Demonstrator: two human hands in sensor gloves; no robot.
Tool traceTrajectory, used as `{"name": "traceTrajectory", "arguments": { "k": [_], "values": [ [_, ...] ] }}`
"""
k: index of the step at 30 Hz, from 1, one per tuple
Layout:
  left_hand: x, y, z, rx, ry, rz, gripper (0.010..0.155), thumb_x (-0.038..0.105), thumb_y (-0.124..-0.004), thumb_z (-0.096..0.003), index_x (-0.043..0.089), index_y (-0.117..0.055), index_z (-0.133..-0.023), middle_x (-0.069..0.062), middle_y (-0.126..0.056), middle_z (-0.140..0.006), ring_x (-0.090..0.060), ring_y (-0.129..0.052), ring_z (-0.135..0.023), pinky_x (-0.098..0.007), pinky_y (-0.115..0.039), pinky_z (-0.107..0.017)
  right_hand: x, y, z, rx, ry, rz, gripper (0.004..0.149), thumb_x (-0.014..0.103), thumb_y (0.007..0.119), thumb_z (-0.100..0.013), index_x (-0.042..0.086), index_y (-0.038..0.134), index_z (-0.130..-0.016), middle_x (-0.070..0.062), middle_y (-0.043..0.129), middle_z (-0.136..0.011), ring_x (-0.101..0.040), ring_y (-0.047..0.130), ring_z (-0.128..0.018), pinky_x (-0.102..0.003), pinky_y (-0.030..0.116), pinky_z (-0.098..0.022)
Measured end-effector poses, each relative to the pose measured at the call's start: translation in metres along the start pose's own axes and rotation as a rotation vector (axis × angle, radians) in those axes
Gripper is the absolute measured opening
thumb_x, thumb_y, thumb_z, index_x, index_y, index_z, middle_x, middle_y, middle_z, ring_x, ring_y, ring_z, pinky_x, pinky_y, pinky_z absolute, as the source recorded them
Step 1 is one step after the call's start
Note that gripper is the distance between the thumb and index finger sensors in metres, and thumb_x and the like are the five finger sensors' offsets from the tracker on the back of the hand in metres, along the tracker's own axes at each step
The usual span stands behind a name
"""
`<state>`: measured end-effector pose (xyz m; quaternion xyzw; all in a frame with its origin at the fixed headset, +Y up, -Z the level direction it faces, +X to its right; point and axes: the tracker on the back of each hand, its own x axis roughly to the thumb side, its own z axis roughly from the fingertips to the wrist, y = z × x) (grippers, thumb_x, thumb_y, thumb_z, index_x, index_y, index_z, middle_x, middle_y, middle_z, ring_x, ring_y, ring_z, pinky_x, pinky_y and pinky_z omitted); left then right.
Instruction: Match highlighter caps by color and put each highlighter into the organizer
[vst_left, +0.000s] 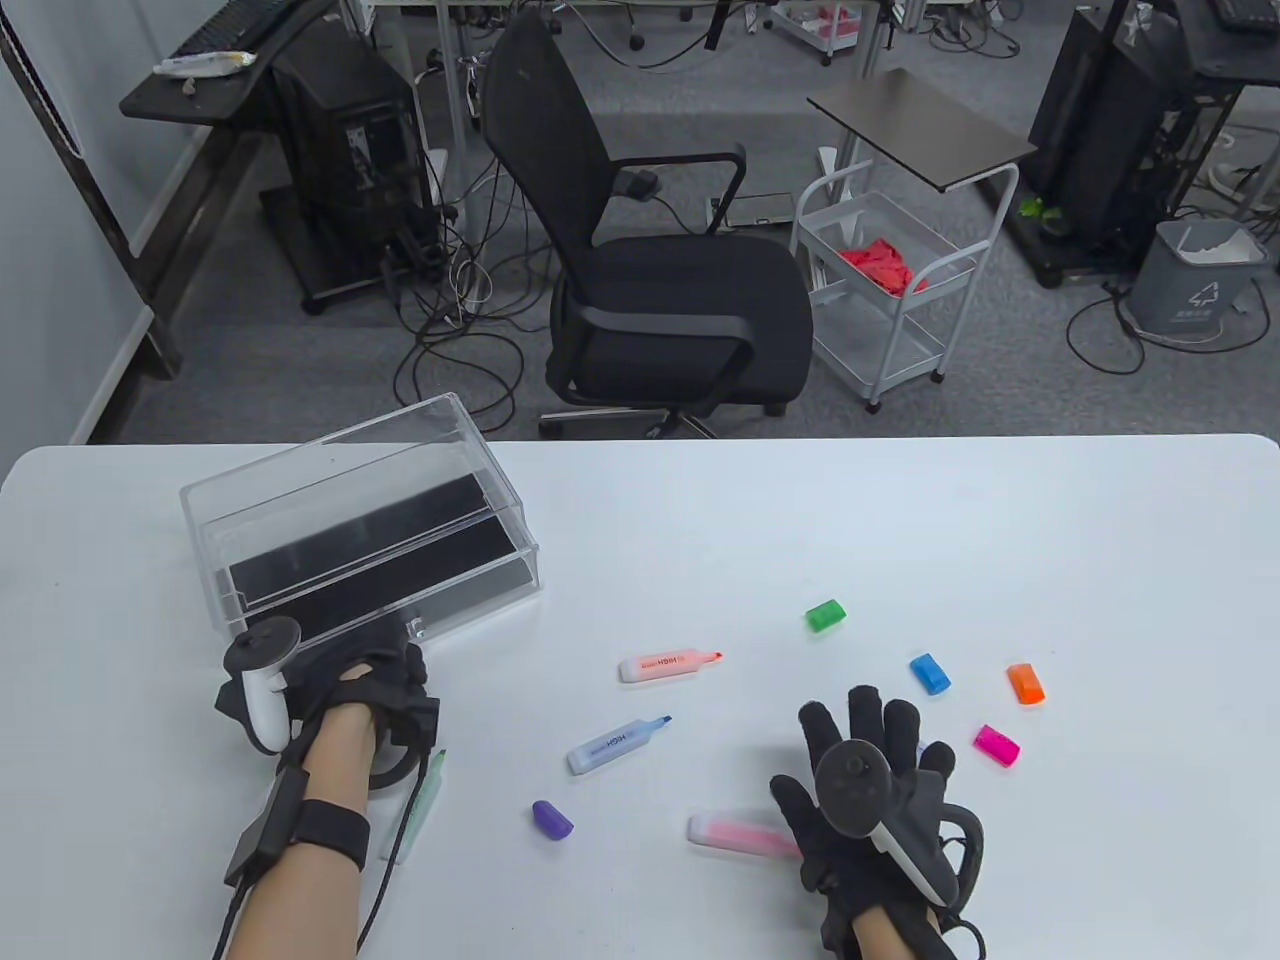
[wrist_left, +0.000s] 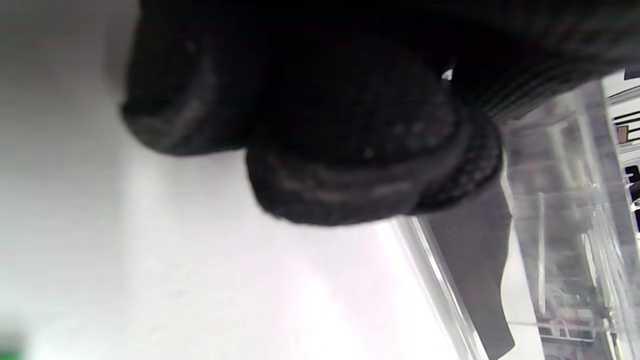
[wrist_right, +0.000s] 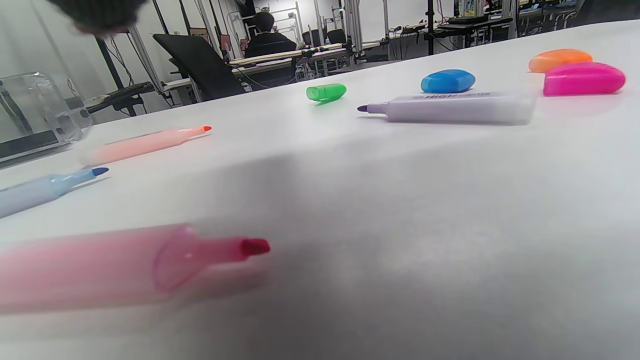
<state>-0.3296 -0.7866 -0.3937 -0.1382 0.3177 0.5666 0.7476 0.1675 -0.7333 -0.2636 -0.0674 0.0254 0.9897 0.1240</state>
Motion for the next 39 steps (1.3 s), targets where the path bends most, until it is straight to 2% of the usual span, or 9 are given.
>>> {"name": "traceTrajectory", "arguments": {
  "k": [6, 10, 15, 17, 20, 24, 29, 34, 39],
  "values": [
    [-0.007, -0.004, 0.014, 0.011, -0.005, -0.019, 0.058, 0.055, -0.077, -0.0487, 0.008, -0.093, -0.079, 0.015, -0.107, -0.042, -0.007, -0.111, -0.013, -0.029, -0.097, -0.023, -0.001, -0.002, 0.006, 0.002, -0.006, -0.013, 0.074, 0.057, 0.07, -0.041, 0.039, 0.036, -0.104, -0.002, 0.008, -0.113, -0.035, 0.001, -0.102, -0.071, 0.008, -0.067],
    [-0.007, -0.002, 0.013, -0.012, -0.021, -0.052, 0.058, 0.056, -0.077, -0.0488, 0.009, -0.093, -0.079, 0.011, -0.108, -0.043, -0.012, -0.111, -0.016, -0.033, -0.096, -0.025, -0.001, -0.003, 0.006, 0.005, -0.005, -0.023, 0.074, 0.057, 0.07, -0.041, 0.038, 0.036, -0.104, -0.003, 0.008, -0.113, -0.035, 0.001, -0.102, -0.071, 0.008, -0.067],
    [0.007, -0.002, 0.03, 0.104, -0.134, -0.408, 0.074, 0.07, -0.074, -0.043, 0.01, -0.091, -0.082, 0.008, -0.107, -0.048, -0.015, -0.111, -0.022, -0.035, -0.095, -0.028, -0.001, -0.003, 0.006, 0.004, -0.01, -0.027, 0.073, 0.056, 0.07, -0.041, 0.038, 0.036, -0.104, -0.002, 0.008, -0.113, -0.035, 0.001, -0.102, -0.071, 0.008, -0.067],
    [0.02, -0.006, 0.044, 0.087, -0.184, -0.619, 0.08, 0.073, -0.072, -0.0424, 0.012, -0.083, -0.092, 0.004, -0.103, -0.061, -0.021, -0.109, -0.036, -0.04, -0.091, -0.037, 0.0, -0.003, 0.006, 0.005, -0.007, -0.027, 0.074, 0.056, 0.07, -0.041, 0.038, 0.036, -0.104, -0.002, 0.009, -0.113, -0.035, 0.001, -0.102, -0.071, 0.008, -0.067],
    [0.038, -0.008, 0.068, 0.085, -0.221, -0.912, 0.082, 0.078, -0.066, -0.0439, 0.021, -0.067, -0.104, 0.006, -0.092, -0.081, -0.022, -0.104, -0.058, -0.041, -0.087, -0.05, 0.0, -0.003, 0.006, 0.003, -0.002, -0.018, 0.073, 0.056, 0.07, -0.041, 0.038, 0.037, -0.104, -0.003, 0.009, -0.114, -0.035, 0.002, -0.102, -0.071, 0.009, -0.067],
    [0.046, -0.015, 0.1, 0.087, -0.33, -0.968, 0.082, 0.074, -0.071, -0.044, 0.024, -0.061, -0.108, 0.001, -0.078, -0.098, -0.033, -0.094, -0.079, -0.047, -0.079, -0.061, 0.001, -0.003, 0.007, 0.006, -0.008, -0.028, 0.073, 0.056, 0.07, -0.041, 0.038, 0.037, -0.104, -0.003, 0.01, -0.114, -0.035, 0.002, -0.102, -0.071, 0.009, -0.067],
    [0.044, -0.026, 0.128, 0.147, -0.384, -1.166, 0.083, 0.074, -0.073, -0.0446, 0.03, -0.052, -0.112, 0.002, -0.06, -0.113, -0.037, -0.074, -0.104, -0.054, -0.068, -0.073, 0.003, -0.003, 0.009, -0.003, -0.017, -0.02, 0.073, 0.056, 0.07, -0.041, 0.038, 0.037, -0.104, -0.003, 0.011, -0.114, -0.035, 0.002, -0.103, -0.071, 0.009, -0.067],
    [0.03, -0.036, 0.142, 0.126, -0.394, -1.231, 0.085, 0.069, -0.079, -0.0454, 0.028, -0.047, -0.113, 0.001, -0.057, -0.114, -0.039, -0.079, -0.1, -0.053, -0.07, -0.073, 0.007, -0.002, 0.011, 0.001, -0.036, -0.017, 0.073, 0.056, 0.071, -0.041, 0.038, 0.038, -0.104, -0.003, 0.011, -0.114, -0.035, 0.002, -0.103, -0.071, 0.009, -0.068],
    [0.009, -0.041, 0.137, 0.08, -0.335, -1.264, 0.089, 0.067, -0.082, -0.0443, 0.024, -0.044, -0.113, 0.0, -0.061, -0.11, -0.034, -0.088, -0.091, -0.049, -0.077, -0.068, 0.013, 0.003, 0.011, 0.009, -0.058, 0.031, 0.073, 0.055, 0.071, -0.041, 0.038, 0.038, -0.104, -0.003, 0.012, -0.114, -0.035, 0.002, -0.103, -0.071, 0.009, -0.068]
  ]
}}
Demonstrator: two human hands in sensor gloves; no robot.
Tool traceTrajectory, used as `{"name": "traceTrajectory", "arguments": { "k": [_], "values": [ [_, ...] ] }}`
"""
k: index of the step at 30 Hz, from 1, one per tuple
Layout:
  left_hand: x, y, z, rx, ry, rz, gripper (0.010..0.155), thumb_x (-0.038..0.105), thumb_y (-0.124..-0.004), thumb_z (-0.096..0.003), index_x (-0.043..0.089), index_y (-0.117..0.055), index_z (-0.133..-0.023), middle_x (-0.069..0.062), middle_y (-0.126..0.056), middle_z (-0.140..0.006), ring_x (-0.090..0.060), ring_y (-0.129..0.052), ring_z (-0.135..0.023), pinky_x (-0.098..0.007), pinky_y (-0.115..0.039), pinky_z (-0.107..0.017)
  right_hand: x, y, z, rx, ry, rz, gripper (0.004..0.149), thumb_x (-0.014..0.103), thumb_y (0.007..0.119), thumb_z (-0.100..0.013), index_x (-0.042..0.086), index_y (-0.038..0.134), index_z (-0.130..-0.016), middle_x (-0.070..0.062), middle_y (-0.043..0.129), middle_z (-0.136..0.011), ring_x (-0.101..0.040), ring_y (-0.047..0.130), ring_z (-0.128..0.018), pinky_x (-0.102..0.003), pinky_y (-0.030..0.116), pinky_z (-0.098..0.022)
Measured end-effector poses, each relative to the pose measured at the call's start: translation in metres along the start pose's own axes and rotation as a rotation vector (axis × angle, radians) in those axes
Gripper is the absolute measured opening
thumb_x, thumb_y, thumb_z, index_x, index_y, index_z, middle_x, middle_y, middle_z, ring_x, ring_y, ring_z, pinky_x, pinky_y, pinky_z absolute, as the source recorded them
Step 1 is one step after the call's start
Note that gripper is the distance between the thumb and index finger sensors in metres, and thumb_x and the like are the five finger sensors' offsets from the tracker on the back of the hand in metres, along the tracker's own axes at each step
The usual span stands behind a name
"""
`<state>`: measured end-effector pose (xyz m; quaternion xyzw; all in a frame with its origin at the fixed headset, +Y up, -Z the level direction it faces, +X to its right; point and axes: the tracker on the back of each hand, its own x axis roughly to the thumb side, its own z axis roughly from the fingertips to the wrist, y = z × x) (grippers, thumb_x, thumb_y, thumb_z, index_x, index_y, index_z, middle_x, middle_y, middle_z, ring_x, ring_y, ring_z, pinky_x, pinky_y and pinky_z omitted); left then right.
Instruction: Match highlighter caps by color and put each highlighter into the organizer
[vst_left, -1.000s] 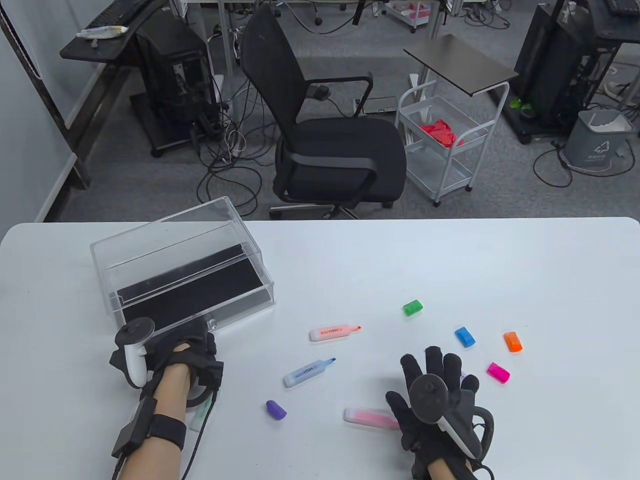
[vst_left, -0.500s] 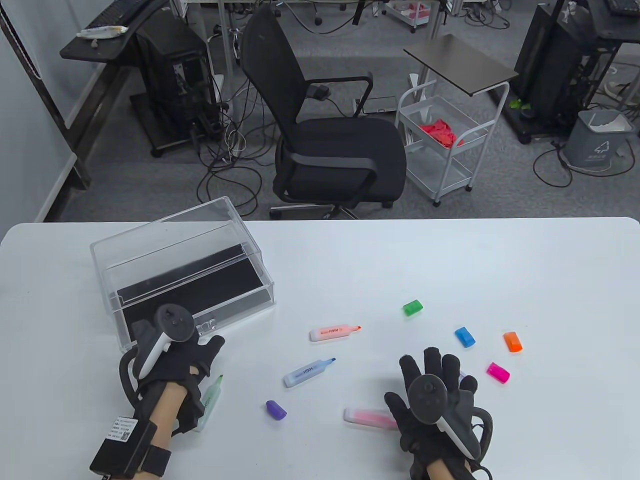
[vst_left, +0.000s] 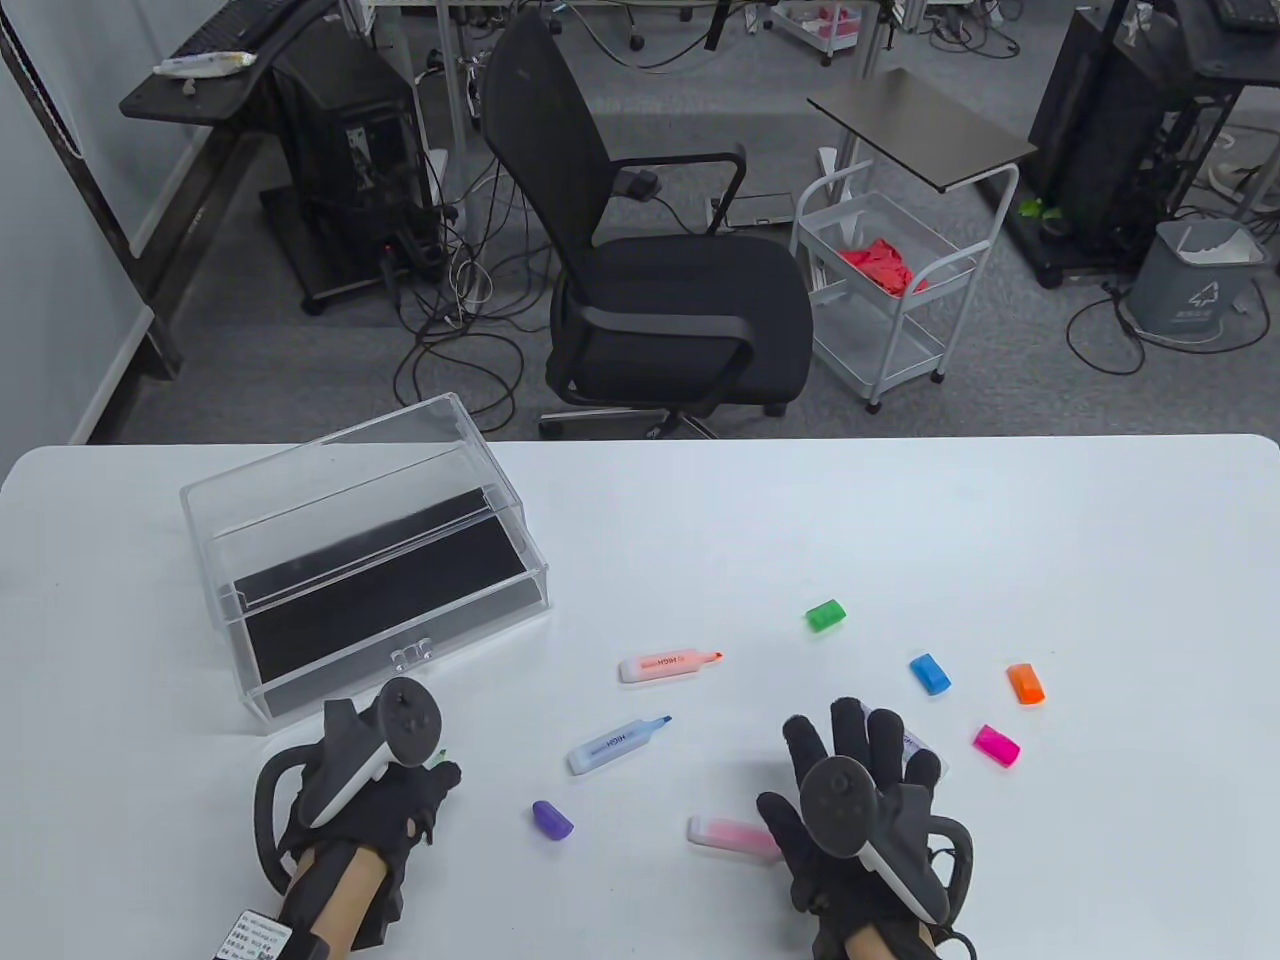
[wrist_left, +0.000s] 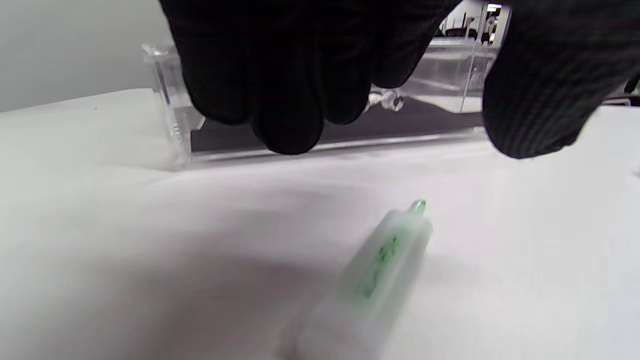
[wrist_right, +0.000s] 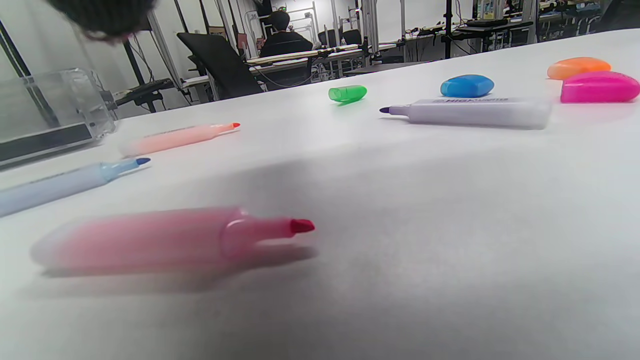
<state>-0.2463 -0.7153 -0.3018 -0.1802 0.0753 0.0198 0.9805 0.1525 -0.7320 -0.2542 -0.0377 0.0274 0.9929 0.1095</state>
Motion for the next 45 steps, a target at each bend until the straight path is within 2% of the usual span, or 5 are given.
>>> {"name": "traceTrajectory", "arguments": {
  "k": [10, 16, 27, 32, 45],
  "values": [
    [-0.008, -0.034, -0.003, -0.127, 0.032, -0.016, 0.09, 0.066, -0.085, -0.0432, 0.022, -0.046, -0.112, 0.001, -0.066, -0.106, -0.029, -0.094, -0.084, -0.046, -0.081, -0.064, 0.012, 0.008, -0.003, 0.035, -0.041, 0.044, 0.073, 0.055, 0.071, -0.041, 0.038, 0.038, -0.104, -0.003, 0.012, -0.114, -0.035, 0.003, -0.103, -0.071, 0.009, -0.068],
    [-0.011, -0.041, -0.007, -0.124, 0.062, -0.059, 0.083, 0.061, -0.088, -0.0436, 0.022, -0.056, -0.11, 0.002, -0.074, -0.099, -0.023, -0.096, -0.077, -0.043, -0.083, -0.061, 0.014, 0.009, -0.005, 0.043, -0.05, 0.049, 0.073, 0.055, 0.071, -0.041, 0.038, 0.038, -0.104, -0.003, 0.012, -0.114, -0.035, 0.003, -0.103, -0.071, 0.009, -0.068],
    [-0.006, -0.045, -0.006, -0.092, 0.012, -0.122, 0.074, 0.054, -0.083, -0.0465, 0.019, -0.058, -0.106, 0.002, -0.076, -0.094, -0.022, -0.097, -0.071, -0.044, -0.083, -0.061, 0.019, 0.014, -0.005, 0.059, -0.07, 0.071, 0.074, 0.056, 0.07, -0.041, 0.038, 0.037, -0.104, -0.003, 0.012, -0.114, -0.036, 0.004, -0.103, -0.071, 0.009, -0.068],
    [-0.004, -0.043, -0.005, -0.057, 0.01, -0.09, 0.059, 0.046, -0.071, -0.0481, 0.024, -0.058, -0.101, 0.007, -0.076, -0.089, -0.02, -0.095, -0.075, -0.044, -0.082, -0.063, 0.019, 0.014, -0.006, 0.067, -0.07, 0.063, 0.073, 0.056, 0.071, -0.041, 0.038, 0.037, -0.104, -0.003, 0.012, -0.114, -0.036, 0.003, -0.103, -0.071, 0.009, -0.068],
    [0.006, -0.018, 0.034, 0.083, -0.099, -0.038, 0.061, 0.049, -0.072, -0.0496, 0.024, -0.052, -0.101, 0.006, -0.071, -0.09, -0.02, -0.095, -0.073, -0.043, -0.084, -0.061, 0.004, -0.007, -0.009, 0.015, -0.057, -0.024, 0.073, 0.055, 0.072, -0.041, 0.038, 0.038, -0.103, -0.002, 0.012, -0.114, -0.035, 0.004, -0.103, -0.071, 0.008, -0.068]
  ]
}}
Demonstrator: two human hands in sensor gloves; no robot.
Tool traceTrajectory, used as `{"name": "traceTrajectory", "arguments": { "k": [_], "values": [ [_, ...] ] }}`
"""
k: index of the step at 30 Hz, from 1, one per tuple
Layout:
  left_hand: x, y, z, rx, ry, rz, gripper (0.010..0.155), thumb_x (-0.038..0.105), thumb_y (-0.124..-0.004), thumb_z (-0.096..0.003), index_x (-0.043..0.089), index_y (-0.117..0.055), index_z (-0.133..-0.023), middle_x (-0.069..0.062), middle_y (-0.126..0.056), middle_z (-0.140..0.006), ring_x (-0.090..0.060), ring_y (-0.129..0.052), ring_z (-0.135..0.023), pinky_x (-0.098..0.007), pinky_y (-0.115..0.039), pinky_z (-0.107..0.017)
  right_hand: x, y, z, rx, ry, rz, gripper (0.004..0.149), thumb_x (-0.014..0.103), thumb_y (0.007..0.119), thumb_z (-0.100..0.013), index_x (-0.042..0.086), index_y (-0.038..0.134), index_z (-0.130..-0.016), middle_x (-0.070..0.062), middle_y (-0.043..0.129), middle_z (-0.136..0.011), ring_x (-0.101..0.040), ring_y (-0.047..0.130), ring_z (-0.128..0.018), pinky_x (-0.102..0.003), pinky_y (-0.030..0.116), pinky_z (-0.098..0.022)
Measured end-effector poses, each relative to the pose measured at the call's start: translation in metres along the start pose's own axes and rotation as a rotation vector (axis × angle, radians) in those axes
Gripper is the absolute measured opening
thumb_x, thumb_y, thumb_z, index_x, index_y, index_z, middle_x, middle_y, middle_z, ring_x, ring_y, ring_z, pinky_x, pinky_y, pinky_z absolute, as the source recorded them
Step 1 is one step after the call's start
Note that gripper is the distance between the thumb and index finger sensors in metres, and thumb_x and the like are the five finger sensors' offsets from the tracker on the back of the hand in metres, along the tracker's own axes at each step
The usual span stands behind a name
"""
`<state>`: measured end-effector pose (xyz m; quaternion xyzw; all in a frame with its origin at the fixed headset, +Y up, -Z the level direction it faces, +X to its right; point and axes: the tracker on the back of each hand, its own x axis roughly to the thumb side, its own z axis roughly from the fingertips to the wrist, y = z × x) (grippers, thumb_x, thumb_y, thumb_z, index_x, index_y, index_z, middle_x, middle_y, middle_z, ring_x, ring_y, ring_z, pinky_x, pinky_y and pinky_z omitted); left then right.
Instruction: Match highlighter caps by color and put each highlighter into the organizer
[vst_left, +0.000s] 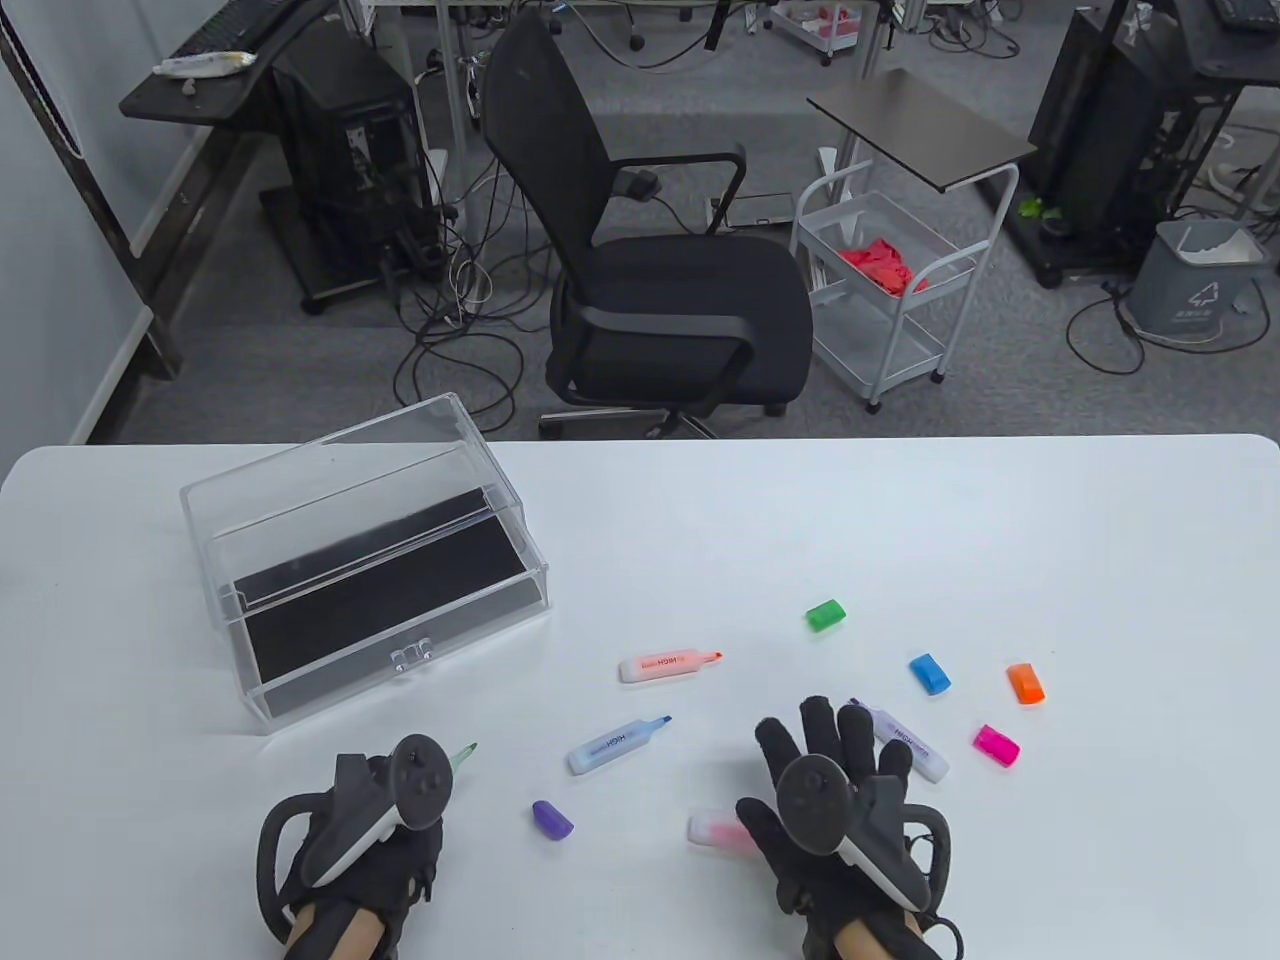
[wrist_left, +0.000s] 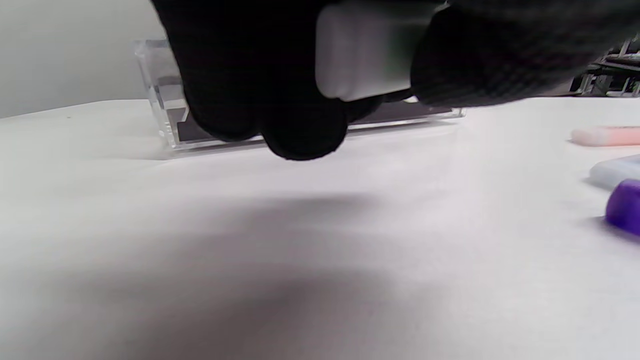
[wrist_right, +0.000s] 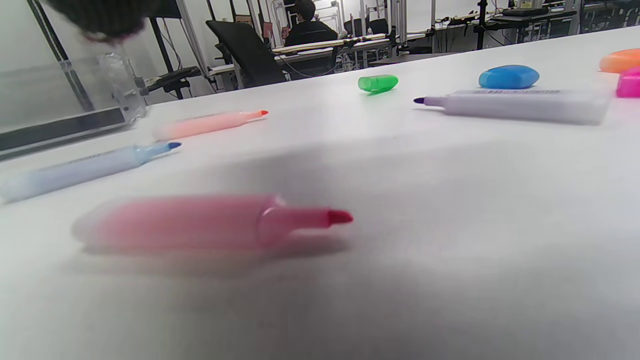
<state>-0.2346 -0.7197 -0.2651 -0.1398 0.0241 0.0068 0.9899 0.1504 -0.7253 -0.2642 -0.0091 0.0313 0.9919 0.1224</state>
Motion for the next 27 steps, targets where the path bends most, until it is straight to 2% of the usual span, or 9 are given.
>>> {"name": "traceTrajectory", "arguments": {
  "k": [4, 7, 10, 15, 19, 23, 27],
  "values": [
    [0.006, 0.004, 0.009, 0.036, -0.03, -0.015, 0.062, 0.049, -0.073, -0.0498, 0.024, -0.051, -0.102, 0.006, -0.07, -0.091, -0.02, -0.096, -0.073, -0.042, -0.085, -0.06, -0.024, -0.026, -0.02, -0.059, 0.089, -0.048, 0.073, 0.051, 0.076, -0.041, 0.036, 0.041, -0.103, -0.003, 0.016, -0.115, -0.035, 0.006, -0.104, -0.071, 0.007, -0.069],
    [0.01, 0.005, 0.011, 0.07, -0.044, -0.014, 0.062, 0.051, -0.074, -0.0489, 0.025, -0.053, -0.1, 0.007, -0.072, -0.089, -0.019, -0.098, -0.071, -0.041, -0.086, -0.059, -0.033, -0.043, -0.041, -0.048, 0.133, 0.062, 0.074, 0.05, 0.078, -0.042, 0.037, 0.041, -0.103, -0.003, 0.019, -0.115, -0.036, 0.01, -0.105, -0.071, 0.011, -0.069],
    [0.01, 0.004, 0.011, 0.095, -0.051, -0.008, 0.061, 0.052, -0.073, -0.0485, 0.026, -0.054, -0.1, 0.008, -0.074, -0.089, -0.018, -0.1, -0.07, -0.041, -0.087, -0.058, -0.034, -0.049, -0.067, -0.038, 0.161, 0.194, 0.074, 0.049, 0.08, -0.041, 0.039, 0.041, -0.103, -0.001, 0.022, -0.116, -0.035, 0.015, -0.107, -0.07, 0.016, -0.071],
    [0.004, 0.003, 0.009, 0.12, -0.017, -0.001, 0.059, 0.049, -0.072, -0.0486, 0.027, -0.055, -0.1, 0.007, -0.079, -0.091, -0.019, -0.106, -0.067, -0.04, -0.091, -0.055, -0.033, -0.04, -0.113, 0.103, 0.208, 0.316, 0.075, 0.047, 0.082, -0.041, 0.042, 0.038, -0.102, 0.003, 0.022, -0.116, -0.033, 0.017, -0.108, -0.07, 0.016, -0.072],
    [-0.007, 0.004, 0.007, 0.144, 0.013, 0.025, 0.058, 0.047, -0.074, -0.0483, 0.027, -0.057, -0.1, 0.007, -0.084, -0.089, -0.02, -0.109, -0.067, -0.04, -0.094, -0.053, -0.036, -0.02, -0.152, 0.222, 0.244, 0.409, 0.074, 0.045, 0.082, -0.042, 0.045, 0.037, -0.1, 0.006, 0.023, -0.115, -0.031, 0.02, -0.109, -0.069, 0.018, -0.073],
    [-0.015, 0.004, 0.005, 0.144, 0.025, 0.034, 0.058, 0.047, -0.074, -0.0485, 0.029, -0.056, -0.101, 0.009, -0.084, -0.088, -0.019, -0.108, -0.067, -0.04, -0.093, -0.054, -0.038, -0.007, -0.178, 0.257, 0.259, 0.422, 0.074, 0.042, 0.083, -0.042, 0.048, 0.036, -0.099, 0.008, 0.024, -0.115, -0.03, 0.023, -0.11, -0.069, 0.02, -0.074],
    [-0.02, 0.002, 0.0, 0.141, 0.034, 0.039, 0.058, 0.047, -0.074, -0.0487, 0.028, -0.056, -0.101, 0.009, -0.084, -0.088, -0.019, -0.108, -0.067, -0.04, -0.093, -0.053, -0.04, -0.004, -0.198, 0.266, 0.288, 0.401, 0.074, 0.039, 0.083, -0.043, 0.05, 0.035, -0.098, 0.009, 0.025, -0.115, -0.029, 0.024, -0.111, -0.069, 0.018, -0.075]
  ]
}}
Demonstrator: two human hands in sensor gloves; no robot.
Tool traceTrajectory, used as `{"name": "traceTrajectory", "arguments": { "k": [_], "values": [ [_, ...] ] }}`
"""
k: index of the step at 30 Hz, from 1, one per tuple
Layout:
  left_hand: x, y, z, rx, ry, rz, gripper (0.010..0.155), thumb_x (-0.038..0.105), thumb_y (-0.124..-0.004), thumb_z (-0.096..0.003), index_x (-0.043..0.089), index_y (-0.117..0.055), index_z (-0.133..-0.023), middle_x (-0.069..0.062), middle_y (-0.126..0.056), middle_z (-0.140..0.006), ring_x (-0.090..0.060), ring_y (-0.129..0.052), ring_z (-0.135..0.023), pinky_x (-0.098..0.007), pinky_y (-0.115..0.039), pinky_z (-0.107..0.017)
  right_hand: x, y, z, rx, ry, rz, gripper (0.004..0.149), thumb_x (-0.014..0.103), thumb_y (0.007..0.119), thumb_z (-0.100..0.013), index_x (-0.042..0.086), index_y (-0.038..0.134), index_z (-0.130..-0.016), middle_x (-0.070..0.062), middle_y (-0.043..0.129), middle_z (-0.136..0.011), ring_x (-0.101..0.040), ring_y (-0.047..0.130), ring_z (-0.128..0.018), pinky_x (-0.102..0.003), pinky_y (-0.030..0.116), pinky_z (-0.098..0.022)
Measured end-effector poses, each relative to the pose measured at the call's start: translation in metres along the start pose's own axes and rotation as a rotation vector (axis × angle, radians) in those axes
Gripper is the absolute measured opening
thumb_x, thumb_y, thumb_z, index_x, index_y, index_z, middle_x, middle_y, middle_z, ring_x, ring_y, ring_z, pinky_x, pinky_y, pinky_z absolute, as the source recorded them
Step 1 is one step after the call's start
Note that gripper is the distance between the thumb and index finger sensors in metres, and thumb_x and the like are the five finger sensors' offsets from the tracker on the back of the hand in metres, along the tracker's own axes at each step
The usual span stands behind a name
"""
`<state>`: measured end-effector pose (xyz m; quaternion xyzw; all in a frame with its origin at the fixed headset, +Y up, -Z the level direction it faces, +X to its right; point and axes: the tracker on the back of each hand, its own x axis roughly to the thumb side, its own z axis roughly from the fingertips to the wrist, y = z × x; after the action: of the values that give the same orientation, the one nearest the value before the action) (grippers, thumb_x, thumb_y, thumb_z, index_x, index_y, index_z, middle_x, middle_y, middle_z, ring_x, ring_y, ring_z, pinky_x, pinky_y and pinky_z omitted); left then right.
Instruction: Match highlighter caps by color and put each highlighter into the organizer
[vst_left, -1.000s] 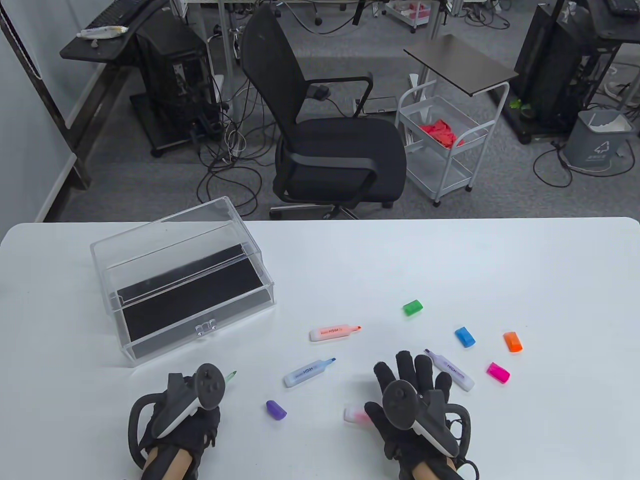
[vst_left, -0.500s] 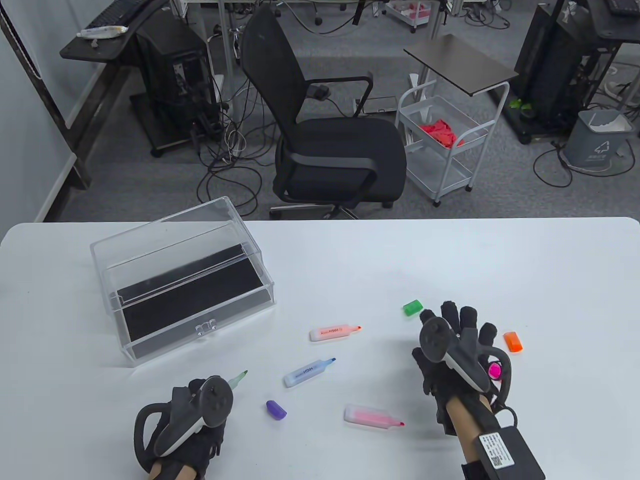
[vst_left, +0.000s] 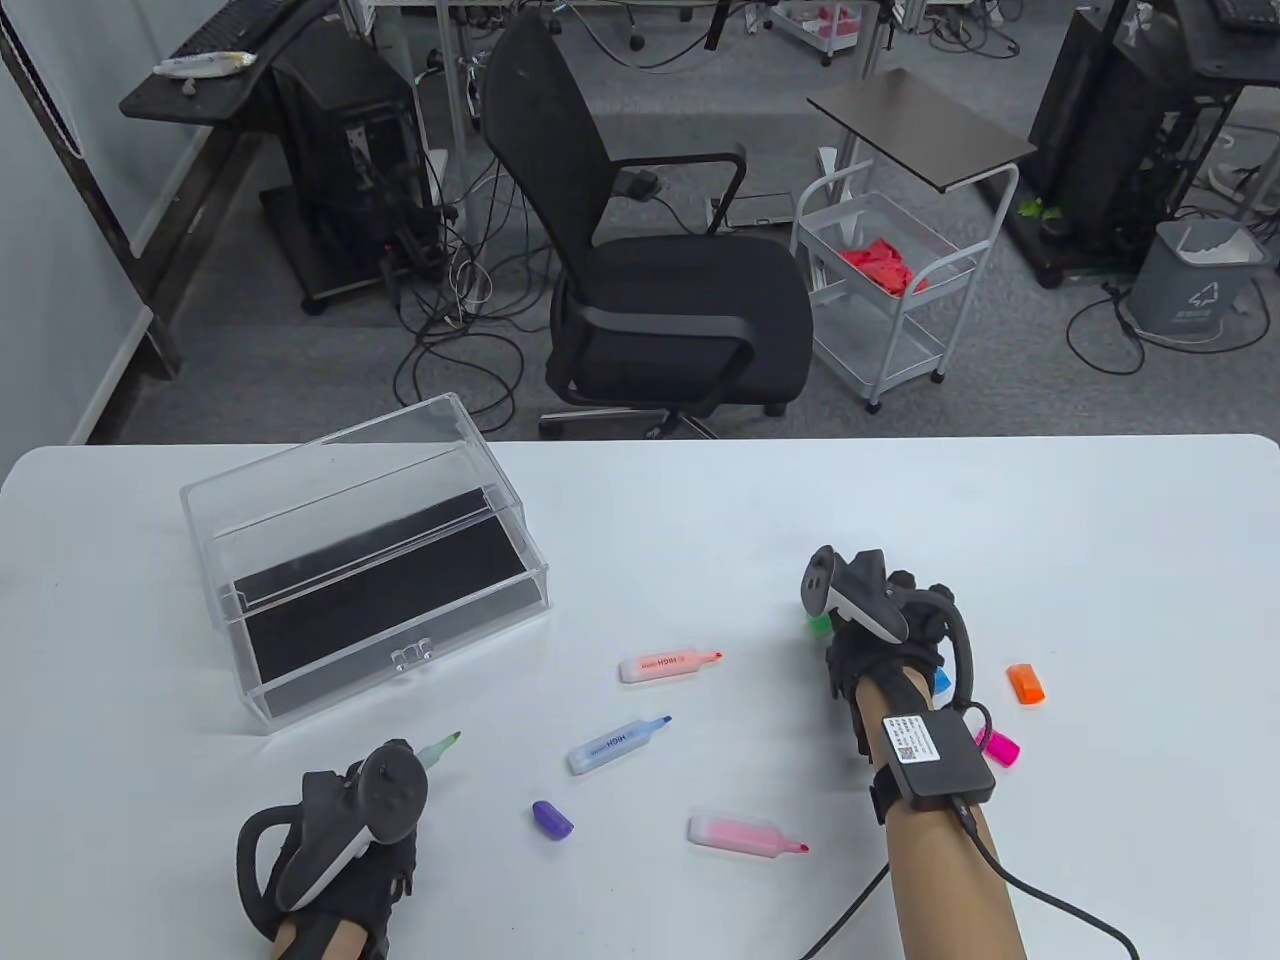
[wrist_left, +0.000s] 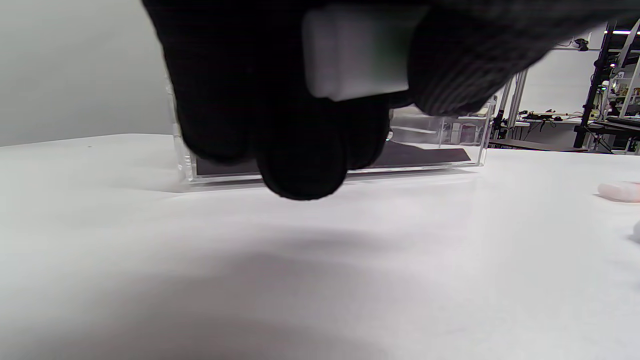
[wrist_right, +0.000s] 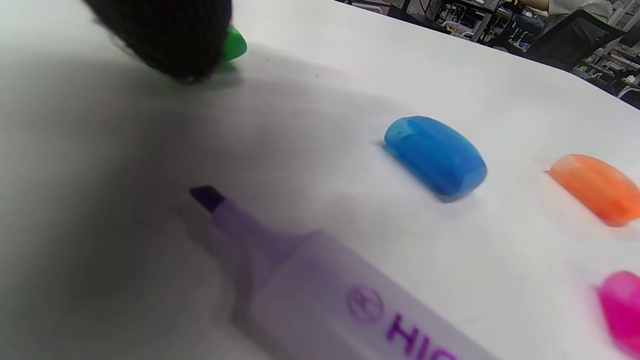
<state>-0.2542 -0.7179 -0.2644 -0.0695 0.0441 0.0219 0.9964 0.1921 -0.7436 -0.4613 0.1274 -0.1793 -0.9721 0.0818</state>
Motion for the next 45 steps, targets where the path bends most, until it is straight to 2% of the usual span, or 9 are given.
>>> {"name": "traceTrajectory", "arguments": {
  "k": [7, 10, 17, 22, 27, 32, 36, 40, 45],
  "values": [
    [0.0, 0.0, 0.001, -0.002, 0.008, -0.007, 0.059, 0.048, -0.072, -0.049, 0.028, -0.054, -0.101, 0.01, -0.083, -0.087, -0.018, -0.107, -0.066, -0.039, -0.092, -0.054, 0.014, 0.003, -0.022, 0.052, -0.01, 0.05, 0.071, 0.033, 0.084, -0.043, 0.056, 0.039, -0.093, 0.014, 0.028, -0.115, -0.026, 0.027, -0.112, -0.068, 0.019, -0.077],
    [0.0, 0.0, 0.002, -0.001, 0.012, -0.013, 0.059, 0.048, -0.071, -0.0492, 0.028, -0.053, -0.101, 0.011, -0.082, -0.086, -0.017, -0.107, -0.066, -0.039, -0.092, -0.054, 0.018, 0.005, -0.027, 0.065, -0.021, 0.056, 0.068, 0.032, 0.084, -0.043, 0.056, 0.045, -0.092, 0.015, 0.037, -0.114, -0.025, 0.034, -0.112, -0.068, 0.022, -0.077],
    [0.0, -0.003, 0.001, -0.014, 0.007, -0.008, 0.059, 0.049, -0.07, -0.0495, 0.028, -0.052, -0.101, 0.012, -0.081, -0.086, -0.017, -0.106, -0.065, -0.038, -0.091, -0.054, 0.02, 0.006, -0.027, -0.022, -0.05, 0.014, 0.054, 0.031, 0.085, -0.041, 0.043, 0.063, -0.089, 0.01, 0.062, -0.104, -0.025, 0.061, -0.105, -0.067, 0.035, -0.077],
    [0.0, -0.004, 0.001, -0.015, -0.009, -0.004, 0.059, 0.049, -0.069, -0.0496, 0.028, -0.051, -0.102, 0.012, -0.081, -0.086, -0.016, -0.106, -0.065, -0.038, -0.09, -0.054, 0.017, 0.006, -0.018, -0.025, -0.078, 0.034, 0.055, 0.033, 0.08, -0.042, 0.036, 0.058, -0.092, -0.002, 0.065, -0.104, -0.03, 0.066, -0.102, -0.067, 0.04, -0.076],
    [0.007, -0.011, -0.002, -0.03, -0.045, -0.028, 0.059, 0.049, -0.067, -0.0497, 0.029, -0.05, -0.102, 0.012, -0.08, -0.087, -0.017, -0.104, -0.066, -0.038, -0.09, -0.055, 0.006, -0.007, 0.012, -0.072, -0.172, -0.028, 0.056, 0.032, 0.075, -0.043, 0.031, 0.053, -0.094, -0.004, 0.07, -0.1, -0.032, 0.072, -0.098, -0.066, 0.046, -0.074],
    [0.012, -0.008, 0.002, -0.024, -0.088, -0.002, 0.058, 0.049, -0.067, -0.0499, 0.03, -0.05, -0.102, 0.013, -0.079, -0.087, -0.016, -0.104, -0.066, -0.038, -0.089, -0.055, -0.006, -0.016, 0.049, -0.106, -0.223, -0.074, 0.057, 0.034, 0.073, -0.043, 0.029, 0.054, -0.096, -0.005, 0.074, -0.096, -0.031, 0.076, -0.093, -0.064, 0.051, -0.072],
    [0.011, -0.004, 0.005, -0.003, -0.117, 0.041, 0.058, 0.048, -0.067, -0.0499, 0.03, -0.05, -0.103, 0.012, -0.079, -0.088, -0.016, -0.103, -0.066, -0.038, -0.089, -0.055, -0.011, -0.015, 0.08, -0.141, -0.275, -0.119, 0.057, 0.036, 0.073, -0.043, 0.028, 0.056, -0.097, -0.005, 0.076, -0.094, -0.03, 0.078, -0.091, -0.064, 0.053, -0.071],
    [0.012, -0.002, 0.006, 0.005, -0.149, 0.057, 0.058, 0.047, -0.069, -0.0498, 0.03, -0.054, -0.103, 0.011, -0.081, -0.088, -0.017, -0.103, -0.066, -0.039, -0.089, -0.055, -0.01, -0.006, 0.113, -0.165, -0.352, -0.25, 0.056, 0.036, 0.074, -0.043, 0.026, 0.059, -0.097, -0.006, 0.079, -0.091, -0.031, 0.081, -0.088, -0.064, 0.056, -0.069],
    [0.01, -0.001, 0.005, -0.01, -0.186, 0.093, 0.058, 0.047, -0.069, -0.0496, 0.032, -0.054, -0.104, 0.012, -0.08, -0.09, -0.017, -0.102, -0.068, -0.039, -0.087, -0.056, -0.006, 0.001, 0.146, -0.169, -0.401, -0.283, 0.056, 0.039, 0.073, -0.044, 0.029, 0.059, -0.097, -0.004, 0.078, -0.091, -0.029, 0.08, -0.089, -0.063, 0.056, -0.069]
  ]
}}
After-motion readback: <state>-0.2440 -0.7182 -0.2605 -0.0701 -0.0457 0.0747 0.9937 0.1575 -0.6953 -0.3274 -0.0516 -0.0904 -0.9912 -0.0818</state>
